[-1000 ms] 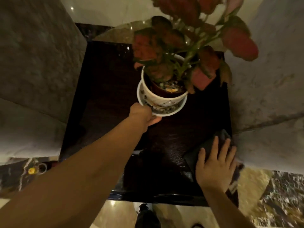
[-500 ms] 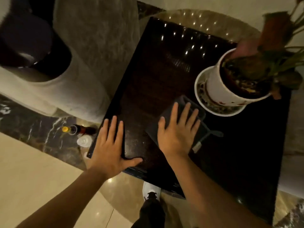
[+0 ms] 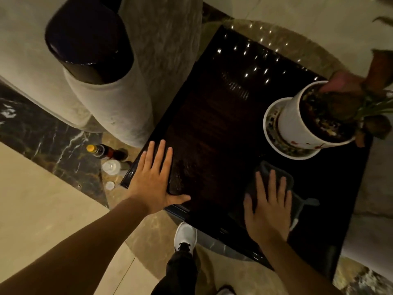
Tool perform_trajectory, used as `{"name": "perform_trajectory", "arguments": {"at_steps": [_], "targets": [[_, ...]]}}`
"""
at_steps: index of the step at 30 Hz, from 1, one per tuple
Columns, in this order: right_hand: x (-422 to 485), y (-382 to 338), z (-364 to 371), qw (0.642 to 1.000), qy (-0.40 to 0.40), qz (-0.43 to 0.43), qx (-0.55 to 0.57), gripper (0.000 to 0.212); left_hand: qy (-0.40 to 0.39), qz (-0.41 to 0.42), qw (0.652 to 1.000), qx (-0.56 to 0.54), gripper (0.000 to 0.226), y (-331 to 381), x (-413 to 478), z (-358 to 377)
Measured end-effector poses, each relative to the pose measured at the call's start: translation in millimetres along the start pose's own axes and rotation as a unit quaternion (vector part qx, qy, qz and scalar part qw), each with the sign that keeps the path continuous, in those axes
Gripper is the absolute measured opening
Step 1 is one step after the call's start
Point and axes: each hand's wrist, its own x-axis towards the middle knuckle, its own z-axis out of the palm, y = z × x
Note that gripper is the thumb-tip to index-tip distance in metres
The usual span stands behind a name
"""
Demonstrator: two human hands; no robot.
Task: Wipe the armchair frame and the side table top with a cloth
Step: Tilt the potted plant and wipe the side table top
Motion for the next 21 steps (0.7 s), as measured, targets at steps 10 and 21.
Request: {"name": "perform_trajectory", "arguments": {"at_steps": [10, 21], "targets": [[74.9, -152.8, -21.6, 0.976, 0.062, -0.201, 0.049, 0.065, 0.016, 0.011, 1.000, -0.014, 0.132, -4.2, 1.3, 8.1], [117.0, -67.8, -31.3, 0.970, 0.015, -0.240, -0.032, 0.066, 0.017, -0.031, 0.996, -0.076, 0.108, 55.6, -11.0, -10.7]]}}
